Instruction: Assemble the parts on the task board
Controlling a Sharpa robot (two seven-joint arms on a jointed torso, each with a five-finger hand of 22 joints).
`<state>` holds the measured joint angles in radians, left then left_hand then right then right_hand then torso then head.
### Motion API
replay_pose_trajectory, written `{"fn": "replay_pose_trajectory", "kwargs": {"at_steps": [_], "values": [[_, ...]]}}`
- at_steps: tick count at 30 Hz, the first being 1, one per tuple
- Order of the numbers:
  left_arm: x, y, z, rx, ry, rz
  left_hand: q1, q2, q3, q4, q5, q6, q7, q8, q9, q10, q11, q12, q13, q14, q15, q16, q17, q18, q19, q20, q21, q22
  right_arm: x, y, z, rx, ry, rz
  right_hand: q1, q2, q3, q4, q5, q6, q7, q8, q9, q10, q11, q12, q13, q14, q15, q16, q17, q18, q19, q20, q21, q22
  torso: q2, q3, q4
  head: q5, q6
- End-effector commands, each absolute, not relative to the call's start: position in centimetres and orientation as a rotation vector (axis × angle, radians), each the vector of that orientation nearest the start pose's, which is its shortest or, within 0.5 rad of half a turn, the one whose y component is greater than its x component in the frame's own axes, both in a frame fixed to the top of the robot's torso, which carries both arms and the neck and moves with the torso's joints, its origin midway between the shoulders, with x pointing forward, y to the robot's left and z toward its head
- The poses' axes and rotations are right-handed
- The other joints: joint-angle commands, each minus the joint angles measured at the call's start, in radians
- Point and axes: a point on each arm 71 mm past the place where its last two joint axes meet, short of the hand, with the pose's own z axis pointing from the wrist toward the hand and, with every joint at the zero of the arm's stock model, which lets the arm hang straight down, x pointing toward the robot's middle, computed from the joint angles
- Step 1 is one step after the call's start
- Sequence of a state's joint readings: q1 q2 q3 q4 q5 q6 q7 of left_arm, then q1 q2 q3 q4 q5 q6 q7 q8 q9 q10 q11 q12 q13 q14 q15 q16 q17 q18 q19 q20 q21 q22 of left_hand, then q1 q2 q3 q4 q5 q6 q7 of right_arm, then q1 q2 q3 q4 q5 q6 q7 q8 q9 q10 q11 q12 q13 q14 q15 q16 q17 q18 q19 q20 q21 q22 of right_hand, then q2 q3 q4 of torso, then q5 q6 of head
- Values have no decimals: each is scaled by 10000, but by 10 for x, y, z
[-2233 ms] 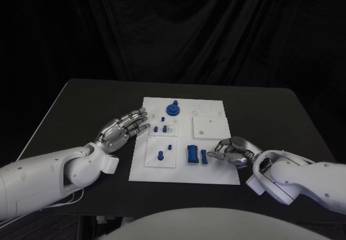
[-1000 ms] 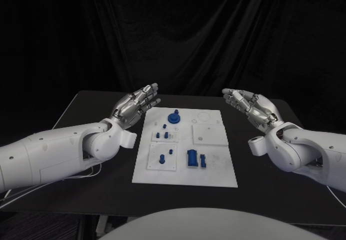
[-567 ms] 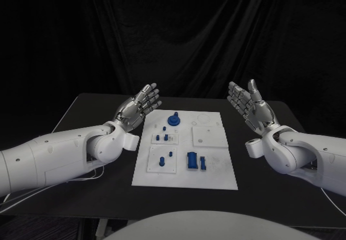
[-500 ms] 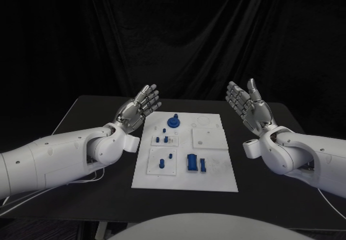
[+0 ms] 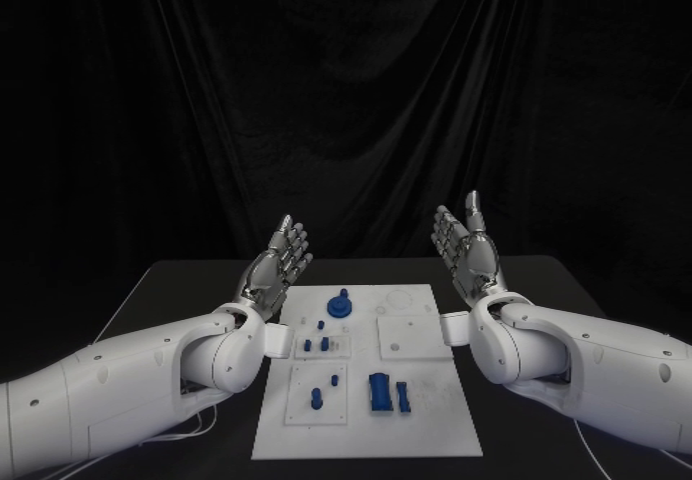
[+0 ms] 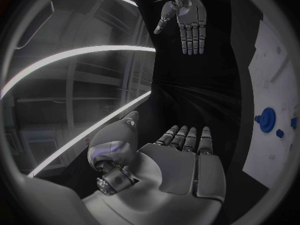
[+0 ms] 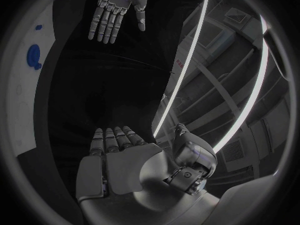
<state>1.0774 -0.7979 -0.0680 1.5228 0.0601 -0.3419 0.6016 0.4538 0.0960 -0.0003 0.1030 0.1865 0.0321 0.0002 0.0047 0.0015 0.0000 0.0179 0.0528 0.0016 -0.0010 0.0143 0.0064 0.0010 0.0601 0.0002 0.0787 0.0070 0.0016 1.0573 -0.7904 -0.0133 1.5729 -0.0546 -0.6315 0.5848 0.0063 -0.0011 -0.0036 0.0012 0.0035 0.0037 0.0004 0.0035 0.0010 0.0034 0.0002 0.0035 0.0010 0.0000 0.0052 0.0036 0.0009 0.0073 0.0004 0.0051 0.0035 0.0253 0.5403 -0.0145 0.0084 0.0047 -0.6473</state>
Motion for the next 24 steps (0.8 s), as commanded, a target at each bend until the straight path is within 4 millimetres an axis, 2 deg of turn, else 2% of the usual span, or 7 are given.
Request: {"fn": "replay_pose_trajectory", "kwargs": {"at_steps": [1,2,5,15,16,24], "values": [[462,195,-233,-11851,12796,-13651,-1477,-960,3,-328,-609,-321,-2,-47,-15,0,-179,-528,-16,10,-143,-64,-10,-601,-2,-787,-70,-16,462,-193,-224,12058,12193,12310,-63,11,36,-12,-35,-37,-4,-35,-10,-34,-2,-35,-10,0,-52,-36,-9,-73,-4,-51,-35,-253,32,121,-70,-34,348],[462,195,-232,-11883,12711,-13450,-1600,-960,3,-1030,-658,-321,-2,-47,-15,0,-179,-528,-16,10,-143,-64,-10,-601,-2,-787,-70,-16,462,-193,-224,12083,12181,12293,-63,11,36,-12,-35,-37,-4,-35,-10,-34,-2,-35,-10,0,-52,-36,-9,-73,-4,-51,-35,-253,34,129,-75,-38,393],[462,194,-229,-11967,12488,-12944,-1903,-960,3,-1030,-786,-321,-2,-47,-15,0,-179,-528,-16,10,-143,-64,-10,-601,-2,-787,-70,-16,462,-192,-224,12089,12178,12289,-63,11,36,-12,-35,-37,-4,-35,-10,-34,-2,-35,-10,0,-52,-36,-9,-73,-4,-51,-35,-253,38,144,-84,-46,469],[462,192,-224,-12089,12178,-12289,-2788,-960,3,-1030,-1146,-321,-2,-47,-15,0,-179,-528,-16,10,-143,-64,-10,-601,-2,-787,-70,-16,462,-192,-224,12089,12178,12289,-63,11,36,-12,-35,-37,-4,-35,-10,-34,-2,-35,-10,0,-52,-36,-9,-73,-4,-51,-35,-253,39,145,-84,-47,473],[462,192,-224,-12089,12178,-12289,-2886,-960,3,-1030,-1865,-321,-2,-47,-15,0,-179,-528,-16,10,-143,-64,-10,-601,-2,-787,-70,-16,462,-192,-224,12089,12178,12289,-63,11,36,-12,-35,-37,-4,-35,-10,-34,-2,-35,-10,0,-52,-36,-9,-73,-4,-51,-35,-253,39,145,-84,-47,473],[462,192,-224,-12089,12178,-12289,-3332,-960,3,-1030,-1865,-321,-2,-47,-15,0,-179,-528,-16,10,-143,-64,-10,-601,-2,-787,-70,-16,462,-192,-224,12089,12178,12289,-63,11,36,-12,-35,-37,-4,-35,-10,-34,-2,-35,-10,0,-52,-36,-9,-73,-4,-51,-35,-253,39,145,-84,-47,473]]}}
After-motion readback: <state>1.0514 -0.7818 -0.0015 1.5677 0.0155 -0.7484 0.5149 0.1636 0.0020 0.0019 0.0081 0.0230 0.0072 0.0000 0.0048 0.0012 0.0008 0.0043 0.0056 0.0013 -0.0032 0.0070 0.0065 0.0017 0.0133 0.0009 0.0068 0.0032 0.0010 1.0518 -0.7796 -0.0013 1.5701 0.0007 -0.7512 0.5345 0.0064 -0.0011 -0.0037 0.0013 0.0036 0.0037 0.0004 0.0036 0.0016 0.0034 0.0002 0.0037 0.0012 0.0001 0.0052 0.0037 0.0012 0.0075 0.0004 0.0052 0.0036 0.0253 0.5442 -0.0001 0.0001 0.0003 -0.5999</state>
